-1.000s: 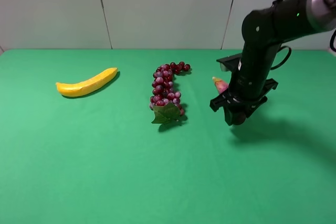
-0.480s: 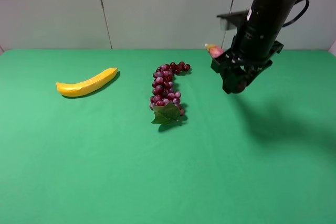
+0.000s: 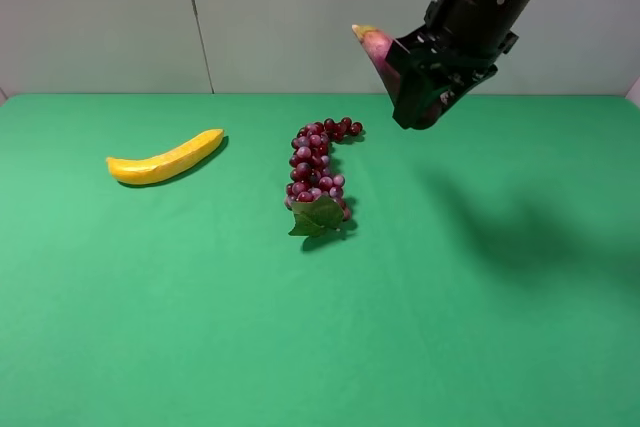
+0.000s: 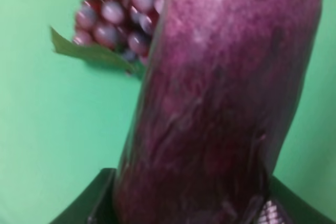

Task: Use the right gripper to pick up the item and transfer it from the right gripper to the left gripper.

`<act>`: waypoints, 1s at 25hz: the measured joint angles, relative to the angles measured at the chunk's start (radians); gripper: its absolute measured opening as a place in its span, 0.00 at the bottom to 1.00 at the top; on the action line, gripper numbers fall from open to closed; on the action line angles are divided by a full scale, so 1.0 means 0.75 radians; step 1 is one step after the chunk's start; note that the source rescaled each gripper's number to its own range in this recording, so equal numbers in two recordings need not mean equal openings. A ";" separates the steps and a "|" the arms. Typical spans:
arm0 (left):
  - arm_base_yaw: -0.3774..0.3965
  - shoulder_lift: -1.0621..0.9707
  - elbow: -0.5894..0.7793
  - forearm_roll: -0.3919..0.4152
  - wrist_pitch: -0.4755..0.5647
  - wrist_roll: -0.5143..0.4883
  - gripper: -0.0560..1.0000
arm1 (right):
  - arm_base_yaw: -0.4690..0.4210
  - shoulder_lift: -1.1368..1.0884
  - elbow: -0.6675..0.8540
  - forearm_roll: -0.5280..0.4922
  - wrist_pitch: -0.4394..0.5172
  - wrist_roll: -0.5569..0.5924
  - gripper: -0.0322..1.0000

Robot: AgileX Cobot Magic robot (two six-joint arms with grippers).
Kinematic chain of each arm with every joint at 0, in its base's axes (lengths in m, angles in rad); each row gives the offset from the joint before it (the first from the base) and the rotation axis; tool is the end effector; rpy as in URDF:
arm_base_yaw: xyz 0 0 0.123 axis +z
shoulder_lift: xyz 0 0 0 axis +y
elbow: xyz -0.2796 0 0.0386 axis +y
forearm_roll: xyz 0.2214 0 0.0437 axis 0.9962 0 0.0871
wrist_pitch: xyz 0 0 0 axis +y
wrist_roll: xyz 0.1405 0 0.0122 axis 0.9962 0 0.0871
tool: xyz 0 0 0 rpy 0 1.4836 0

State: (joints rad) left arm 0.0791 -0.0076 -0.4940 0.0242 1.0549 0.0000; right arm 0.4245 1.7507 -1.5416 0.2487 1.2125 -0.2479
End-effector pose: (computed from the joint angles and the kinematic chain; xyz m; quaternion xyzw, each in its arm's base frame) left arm 0.0189 0.0045 0.2408 -0.0341 0.8506 0.0328 0.5238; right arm 0.3029 0.1726 0.2549 -0.2972 0.9399 0.1303 0.1059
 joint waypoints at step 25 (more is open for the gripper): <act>0.000 0.000 0.000 -0.032 0.000 0.044 0.99 | 0.659 -0.003 -0.012 -0.218 -0.008 -0.400 0.03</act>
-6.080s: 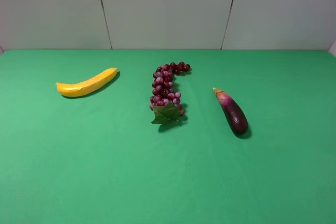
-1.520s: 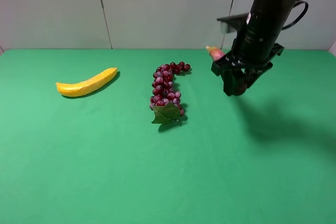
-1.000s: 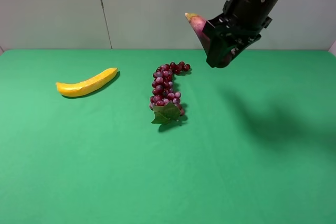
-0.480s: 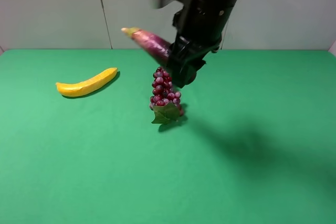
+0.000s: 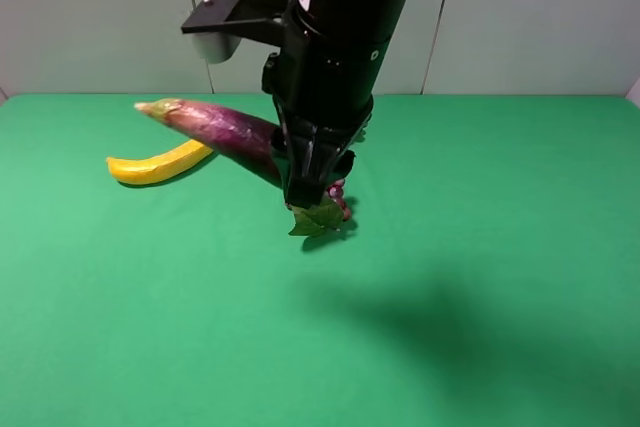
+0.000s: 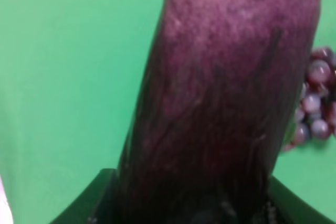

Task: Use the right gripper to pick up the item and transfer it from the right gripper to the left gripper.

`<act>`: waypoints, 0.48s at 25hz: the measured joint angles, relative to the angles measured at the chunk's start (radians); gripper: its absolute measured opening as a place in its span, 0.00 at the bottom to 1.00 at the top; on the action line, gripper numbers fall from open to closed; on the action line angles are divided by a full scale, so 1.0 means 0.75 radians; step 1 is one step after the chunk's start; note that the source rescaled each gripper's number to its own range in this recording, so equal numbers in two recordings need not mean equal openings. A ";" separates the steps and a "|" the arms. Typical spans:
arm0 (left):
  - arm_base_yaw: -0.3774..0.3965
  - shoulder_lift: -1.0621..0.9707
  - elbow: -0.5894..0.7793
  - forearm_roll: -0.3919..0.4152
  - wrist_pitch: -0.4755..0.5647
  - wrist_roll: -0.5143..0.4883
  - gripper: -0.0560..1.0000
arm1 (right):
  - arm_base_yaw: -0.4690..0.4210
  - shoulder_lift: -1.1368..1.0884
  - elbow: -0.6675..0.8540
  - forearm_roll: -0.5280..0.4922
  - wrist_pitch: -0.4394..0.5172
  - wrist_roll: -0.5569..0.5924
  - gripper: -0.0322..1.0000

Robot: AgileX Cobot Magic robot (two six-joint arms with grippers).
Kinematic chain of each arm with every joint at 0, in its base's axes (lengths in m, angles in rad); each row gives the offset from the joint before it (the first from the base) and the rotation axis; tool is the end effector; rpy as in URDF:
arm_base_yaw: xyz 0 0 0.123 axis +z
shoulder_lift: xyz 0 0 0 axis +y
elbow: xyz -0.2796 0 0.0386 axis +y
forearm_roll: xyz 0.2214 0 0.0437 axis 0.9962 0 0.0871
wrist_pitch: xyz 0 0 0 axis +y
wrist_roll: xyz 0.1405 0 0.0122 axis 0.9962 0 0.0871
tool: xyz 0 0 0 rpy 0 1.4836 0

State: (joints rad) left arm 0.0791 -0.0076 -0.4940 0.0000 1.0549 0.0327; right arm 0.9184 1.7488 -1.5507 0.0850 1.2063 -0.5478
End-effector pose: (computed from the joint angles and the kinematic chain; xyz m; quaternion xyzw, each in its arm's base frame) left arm 0.0191 0.0015 0.2408 -0.0197 0.8511 0.0293 0.5239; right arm 0.2027 0.2837 0.2546 -0.6558 0.7432 0.0639 0.1166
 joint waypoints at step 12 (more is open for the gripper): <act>-0.008 0.419 -0.094 -0.189 -0.006 0.402 0.99 | 0.002 0.014 0.000 -0.125 -0.031 -0.056 0.03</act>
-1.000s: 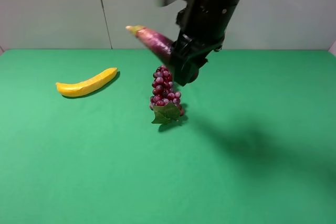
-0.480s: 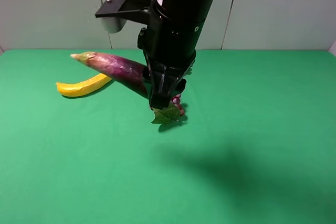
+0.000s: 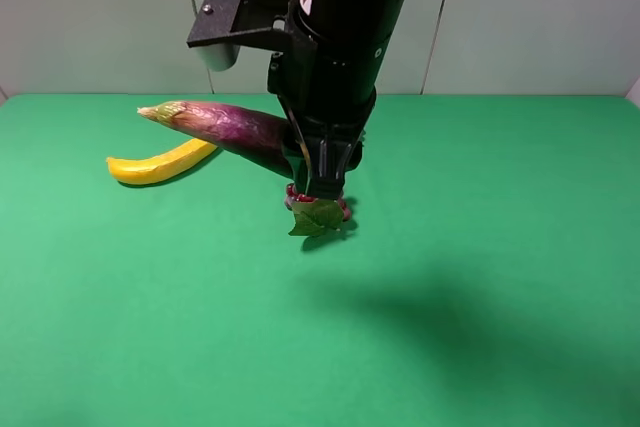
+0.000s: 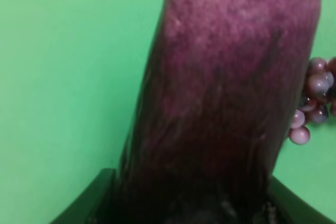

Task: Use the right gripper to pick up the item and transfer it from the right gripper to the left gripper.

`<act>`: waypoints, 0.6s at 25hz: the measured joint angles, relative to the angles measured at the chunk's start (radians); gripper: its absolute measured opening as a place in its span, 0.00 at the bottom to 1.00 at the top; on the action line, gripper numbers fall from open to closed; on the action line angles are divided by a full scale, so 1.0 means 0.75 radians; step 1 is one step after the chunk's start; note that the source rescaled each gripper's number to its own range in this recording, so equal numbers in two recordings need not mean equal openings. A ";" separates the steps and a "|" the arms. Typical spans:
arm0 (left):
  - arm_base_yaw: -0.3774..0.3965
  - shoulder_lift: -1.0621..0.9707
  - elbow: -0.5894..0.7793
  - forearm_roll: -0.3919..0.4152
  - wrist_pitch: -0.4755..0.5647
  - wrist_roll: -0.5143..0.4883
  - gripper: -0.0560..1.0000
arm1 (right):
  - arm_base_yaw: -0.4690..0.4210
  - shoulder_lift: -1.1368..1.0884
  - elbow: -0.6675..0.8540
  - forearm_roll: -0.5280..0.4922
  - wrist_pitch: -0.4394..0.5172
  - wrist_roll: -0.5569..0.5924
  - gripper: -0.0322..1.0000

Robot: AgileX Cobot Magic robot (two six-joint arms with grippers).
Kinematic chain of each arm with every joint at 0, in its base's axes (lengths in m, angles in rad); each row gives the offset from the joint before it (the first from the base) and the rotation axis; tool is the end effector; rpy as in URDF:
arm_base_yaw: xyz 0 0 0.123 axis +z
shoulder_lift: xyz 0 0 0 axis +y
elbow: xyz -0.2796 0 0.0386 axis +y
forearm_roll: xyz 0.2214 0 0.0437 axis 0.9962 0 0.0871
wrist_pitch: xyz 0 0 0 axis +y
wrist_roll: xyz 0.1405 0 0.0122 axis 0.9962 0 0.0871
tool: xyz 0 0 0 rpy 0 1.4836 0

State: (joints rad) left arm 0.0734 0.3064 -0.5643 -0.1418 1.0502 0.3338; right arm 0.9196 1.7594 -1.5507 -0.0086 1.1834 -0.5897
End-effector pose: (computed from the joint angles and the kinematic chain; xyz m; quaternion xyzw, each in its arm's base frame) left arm 0.0560 -0.0132 0.2526 0.1114 0.8986 0.0155 0.4240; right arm 0.2148 0.2801 0.2512 -0.6798 0.7213 0.0177 0.1314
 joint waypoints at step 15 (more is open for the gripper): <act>-0.461 0.572 -0.243 -0.010 -0.072 0.343 0.97 | 0.000 0.048 0.000 0.000 0.001 -0.025 0.03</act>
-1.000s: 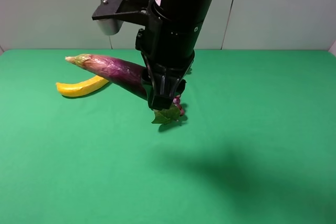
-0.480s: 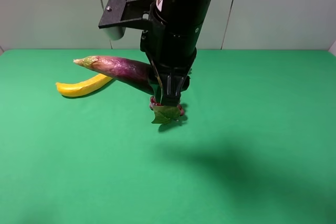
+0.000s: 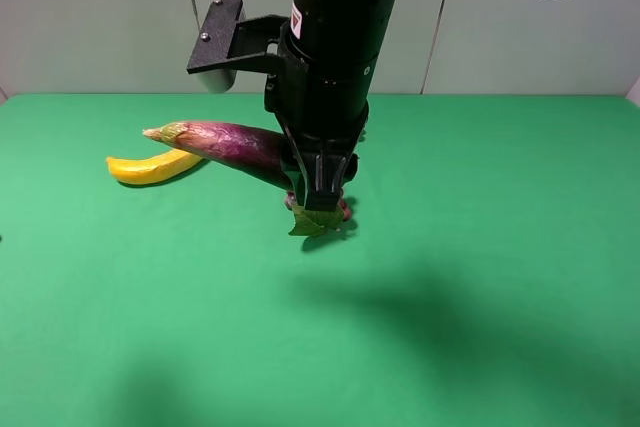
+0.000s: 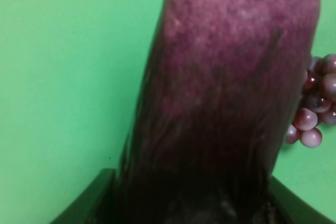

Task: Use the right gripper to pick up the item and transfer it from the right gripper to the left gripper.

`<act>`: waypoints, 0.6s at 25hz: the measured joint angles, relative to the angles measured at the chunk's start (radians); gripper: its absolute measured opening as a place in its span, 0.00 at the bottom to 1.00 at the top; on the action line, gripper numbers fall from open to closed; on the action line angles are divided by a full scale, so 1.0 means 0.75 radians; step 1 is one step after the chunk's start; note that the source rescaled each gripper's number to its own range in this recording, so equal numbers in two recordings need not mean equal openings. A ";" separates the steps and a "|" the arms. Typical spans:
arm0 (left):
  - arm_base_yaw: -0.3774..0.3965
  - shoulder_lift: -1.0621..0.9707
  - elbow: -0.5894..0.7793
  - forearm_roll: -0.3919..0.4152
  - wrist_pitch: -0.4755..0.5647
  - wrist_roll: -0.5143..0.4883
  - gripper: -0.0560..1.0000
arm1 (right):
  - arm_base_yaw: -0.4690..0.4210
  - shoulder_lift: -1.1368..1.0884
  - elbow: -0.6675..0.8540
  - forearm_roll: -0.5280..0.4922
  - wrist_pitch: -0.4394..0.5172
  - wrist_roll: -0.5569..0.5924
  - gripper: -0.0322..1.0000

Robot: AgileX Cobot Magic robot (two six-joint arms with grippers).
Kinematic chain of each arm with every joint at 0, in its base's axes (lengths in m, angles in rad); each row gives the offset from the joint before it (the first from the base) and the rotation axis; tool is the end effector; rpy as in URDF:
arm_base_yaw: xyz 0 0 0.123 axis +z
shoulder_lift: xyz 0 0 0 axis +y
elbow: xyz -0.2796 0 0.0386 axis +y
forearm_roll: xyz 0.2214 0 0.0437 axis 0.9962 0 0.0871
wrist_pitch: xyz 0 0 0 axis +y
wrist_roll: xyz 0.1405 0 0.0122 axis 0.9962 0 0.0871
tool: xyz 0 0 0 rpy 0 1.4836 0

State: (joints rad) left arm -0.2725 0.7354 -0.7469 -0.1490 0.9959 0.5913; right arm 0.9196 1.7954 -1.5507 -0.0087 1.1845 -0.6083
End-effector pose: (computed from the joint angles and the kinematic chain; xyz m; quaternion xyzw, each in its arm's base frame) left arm 0.1178 -0.0512 0.2765 0.3780 0.8621 -0.0191 0.3369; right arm 0.2174 0.2834 0.2384 -0.6881 0.7166 0.0136 0.1134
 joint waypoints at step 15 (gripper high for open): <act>-0.330 0.441 -0.160 0.114 -0.171 0.183 0.97 | 0.000 0.000 0.000 0.012 0.009 -0.063 0.03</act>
State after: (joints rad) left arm -0.5201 1.0660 -0.8670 -0.0636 0.8679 0.7289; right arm 0.9196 1.7954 -1.5507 0.0000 1.1914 -0.6559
